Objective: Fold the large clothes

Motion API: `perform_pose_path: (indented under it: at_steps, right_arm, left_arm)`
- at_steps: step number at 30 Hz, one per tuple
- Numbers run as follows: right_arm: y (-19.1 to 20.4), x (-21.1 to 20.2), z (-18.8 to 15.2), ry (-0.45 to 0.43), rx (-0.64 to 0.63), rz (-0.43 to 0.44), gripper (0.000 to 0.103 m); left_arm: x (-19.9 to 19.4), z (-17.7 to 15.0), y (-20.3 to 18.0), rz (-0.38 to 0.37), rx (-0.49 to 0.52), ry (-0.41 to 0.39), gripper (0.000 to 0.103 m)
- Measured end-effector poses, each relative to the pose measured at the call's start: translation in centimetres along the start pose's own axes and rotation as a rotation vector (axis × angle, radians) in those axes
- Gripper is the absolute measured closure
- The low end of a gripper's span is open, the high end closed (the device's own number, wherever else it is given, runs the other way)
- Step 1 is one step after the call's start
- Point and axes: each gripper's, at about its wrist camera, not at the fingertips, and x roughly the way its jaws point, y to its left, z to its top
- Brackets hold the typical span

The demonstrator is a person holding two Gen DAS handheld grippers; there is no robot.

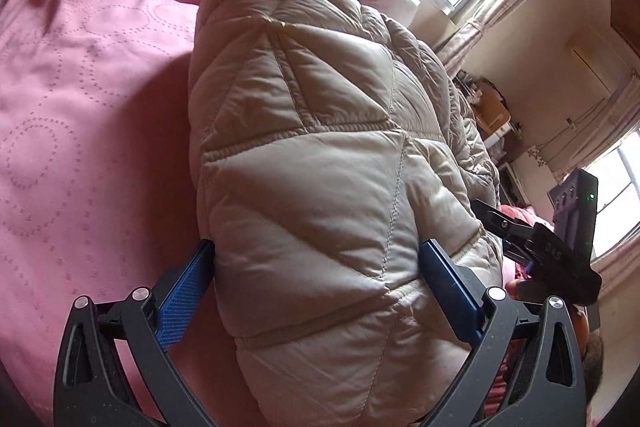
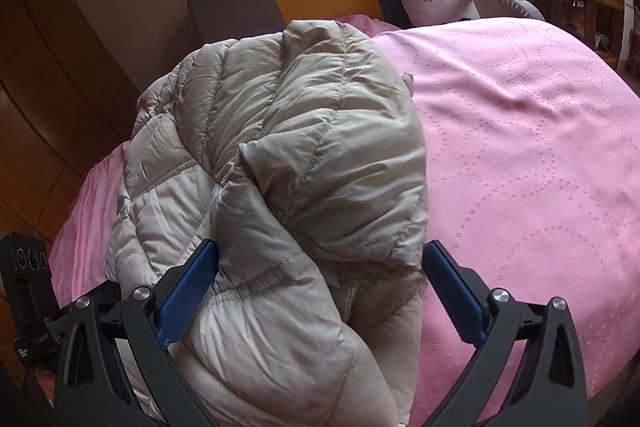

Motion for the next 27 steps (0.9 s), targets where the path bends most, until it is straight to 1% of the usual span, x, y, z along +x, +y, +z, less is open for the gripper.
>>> perform_pose_path:
  at_steps: [3,7,10,14,16,17,18,20,24,27]
  right_arm:
    - [-0.4,1.1,0.5,0.033,-0.013,0.022,0.002]
    - [-1.6,2.3,1.1,0.081,-0.011,0.096,0.002]
    - [-2.6,3.2,1.6,0.113,-0.008,0.155,0.002]
    - [-3.5,4.1,2.3,0.147,-0.012,0.212,0.002]
    - [-4.1,4.5,2.6,0.164,-0.004,0.237,0.002]
    - [-4.4,4.8,2.8,0.171,0.003,0.252,0.002]
    - [-4.7,5.1,3.0,0.18,0.01,0.266,0.002]
    - [-5.3,5.5,3.3,0.191,0.018,0.292,0.002]
    - [-6.5,5.9,3.9,0.202,0.032,0.332,0.002]
    - [-7.3,5.9,3.2,0.197,0.046,0.352,0.002]
  left_arm:
    - [0.2,0.2,0.0,-0.01,0.007,0.018,0.004]
    - [1.0,0.5,0.7,-0.03,0.002,0.047,0.004]
    - [1.9,0.8,1.4,-0.065,-0.004,0.108,0.004]
    - [2.8,0.5,2.7,-0.135,-0.071,0.171,0.004]
    - [3.7,0.1,3.5,-0.19,-0.141,0.209,0.004]
    - [3.9,0.0,3.5,-0.211,-0.159,0.215,0.004]
    - [4.1,-0.1,3.3,-0.218,-0.154,0.211,0.004]
    - [4.6,-0.2,2.7,-0.215,-0.124,0.218,0.004]
    - [5.1,-0.3,1.9,-0.212,-0.11,0.222,0.004]
    - [5.2,-0.5,1.0,-0.188,-0.071,0.213,0.004]
